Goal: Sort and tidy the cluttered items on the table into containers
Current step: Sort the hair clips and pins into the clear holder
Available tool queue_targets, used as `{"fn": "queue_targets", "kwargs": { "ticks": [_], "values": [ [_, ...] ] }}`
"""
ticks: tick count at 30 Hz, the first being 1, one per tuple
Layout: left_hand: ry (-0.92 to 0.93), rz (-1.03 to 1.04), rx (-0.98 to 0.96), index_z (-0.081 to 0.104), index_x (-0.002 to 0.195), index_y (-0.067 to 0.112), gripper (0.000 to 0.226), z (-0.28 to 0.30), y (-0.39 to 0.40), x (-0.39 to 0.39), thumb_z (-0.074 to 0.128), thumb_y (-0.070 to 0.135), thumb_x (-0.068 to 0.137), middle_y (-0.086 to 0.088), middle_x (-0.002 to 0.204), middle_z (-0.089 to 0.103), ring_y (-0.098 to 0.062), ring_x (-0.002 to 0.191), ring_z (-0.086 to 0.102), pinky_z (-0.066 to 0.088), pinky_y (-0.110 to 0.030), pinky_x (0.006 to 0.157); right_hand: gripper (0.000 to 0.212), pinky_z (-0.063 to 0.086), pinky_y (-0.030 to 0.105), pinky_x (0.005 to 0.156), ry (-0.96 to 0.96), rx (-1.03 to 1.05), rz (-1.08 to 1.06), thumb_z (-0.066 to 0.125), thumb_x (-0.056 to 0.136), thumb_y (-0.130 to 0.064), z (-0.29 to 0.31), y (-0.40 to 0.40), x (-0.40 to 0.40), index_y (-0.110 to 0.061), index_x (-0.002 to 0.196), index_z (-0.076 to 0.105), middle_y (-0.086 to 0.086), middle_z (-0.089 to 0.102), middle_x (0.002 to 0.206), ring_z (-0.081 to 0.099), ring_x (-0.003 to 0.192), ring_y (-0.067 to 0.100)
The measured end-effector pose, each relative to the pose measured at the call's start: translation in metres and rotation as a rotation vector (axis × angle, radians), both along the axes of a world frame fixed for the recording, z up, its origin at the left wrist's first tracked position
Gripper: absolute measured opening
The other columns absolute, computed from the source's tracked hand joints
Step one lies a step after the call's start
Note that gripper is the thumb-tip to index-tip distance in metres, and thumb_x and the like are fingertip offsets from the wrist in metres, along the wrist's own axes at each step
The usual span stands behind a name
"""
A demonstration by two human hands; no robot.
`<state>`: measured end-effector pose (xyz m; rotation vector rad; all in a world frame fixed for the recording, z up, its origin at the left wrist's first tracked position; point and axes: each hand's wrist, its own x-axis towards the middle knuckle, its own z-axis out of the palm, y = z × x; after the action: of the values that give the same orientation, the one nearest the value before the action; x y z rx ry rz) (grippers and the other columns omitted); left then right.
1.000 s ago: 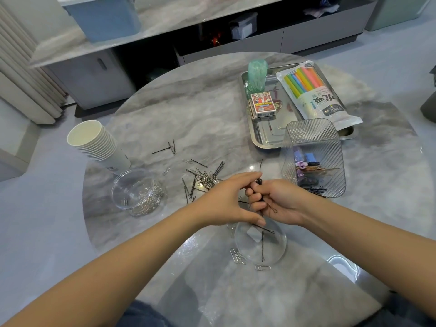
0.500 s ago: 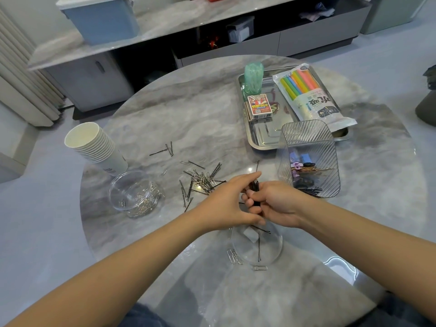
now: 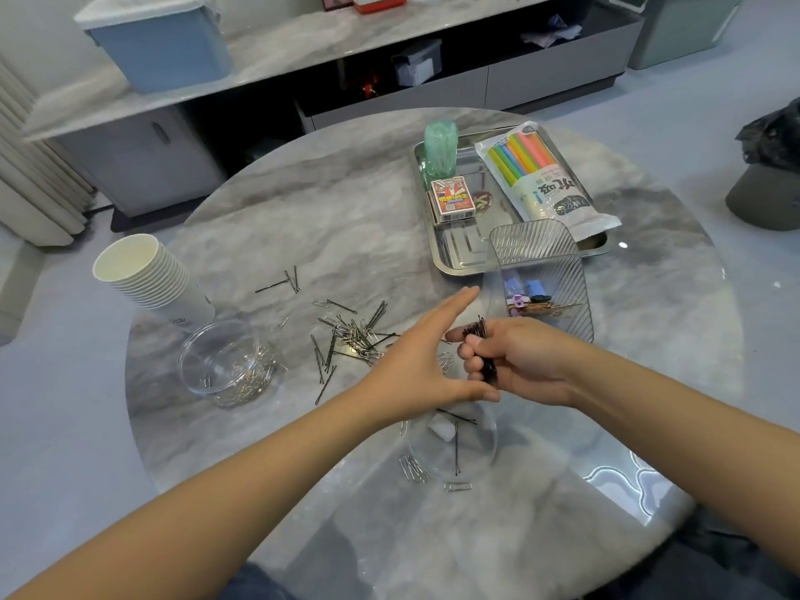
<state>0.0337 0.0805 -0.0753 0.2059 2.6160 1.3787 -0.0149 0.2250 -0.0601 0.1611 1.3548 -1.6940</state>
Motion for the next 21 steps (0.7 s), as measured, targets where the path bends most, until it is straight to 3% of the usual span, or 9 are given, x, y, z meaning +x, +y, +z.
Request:
{"fn": "queue_targets", "kwargs": {
  "ticks": [3,6,9,12,16,21],
  "values": [
    [-0.003,0.006,0.008,0.023,0.146,0.039,0.100,0.005,0.001,-0.001,0.084,0.035,0.066,0.020,0.149,0.028,0.008,0.134,0.025,0.022,-0.008,0.104,0.020,0.041,0.019,0.048,0.162,0.151,0.111,0.034,0.099,0.000,0.011,0.015,-0.002,-0.004,0.103,0.053,0.002,0.048,0.065,0.044,0.049,0.008],
    [0.013,-0.009,-0.039,0.028,0.145,0.035,0.087,0.004,0.006,-0.002,0.077,0.039,0.073,0.016,0.150,0.028,0.003,0.136,0.026,0.024,-0.016,0.110,0.019,0.040,0.018,0.050,0.500,0.439,0.273,0.037,0.099,-0.003,0.020,0.033,-0.015,-0.009,0.100,0.055,0.001,0.053,0.067,0.047,0.051,0.008],
    [0.014,-0.017,-0.078,0.033,0.143,0.029,0.070,0.000,0.015,-0.004,0.068,0.038,0.083,0.010,0.149,0.032,-0.003,0.135,0.030,0.027,-0.022,0.111,0.016,0.043,0.026,0.066,0.930,0.873,0.546,0.041,0.097,-0.008,0.018,0.048,-0.031,-0.012,0.108,0.052,0.009,0.059,0.093,0.051,0.074,0.018],
    [0.011,-0.007,-0.097,0.037,0.141,0.026,0.061,-0.007,0.020,-0.006,0.064,0.035,0.087,0.007,0.147,0.035,-0.005,0.135,0.033,0.028,-0.026,0.112,0.029,0.037,0.028,0.069,1.157,1.175,0.760,0.043,0.093,-0.008,0.011,0.051,-0.032,-0.012,0.121,0.048,0.013,0.057,0.114,0.049,0.088,0.026],
    [0.015,0.030,-0.089,0.042,0.138,0.024,0.053,-0.011,0.017,-0.006,0.062,0.031,0.089,0.007,0.141,0.040,-0.005,0.130,0.038,0.030,-0.024,0.110,0.031,0.036,0.028,0.065,1.440,1.266,0.807,0.046,0.090,-0.008,0.004,0.056,-0.026,-0.019,0.118,0.053,0.005,0.062,0.108,0.058,0.096,0.027],
    [-0.009,0.078,-0.126,0.053,0.128,0.025,0.039,-0.016,0.007,-0.006,0.061,0.025,0.090,0.011,0.126,0.049,-0.003,0.113,0.048,0.036,-0.016,0.097,0.032,0.041,0.027,0.067,1.495,1.230,0.737,0.051,0.091,-0.015,-0.002,0.064,-0.028,-0.030,0.118,0.059,-0.002,0.065,0.105,0.060,0.095,0.021]
  ]
}}
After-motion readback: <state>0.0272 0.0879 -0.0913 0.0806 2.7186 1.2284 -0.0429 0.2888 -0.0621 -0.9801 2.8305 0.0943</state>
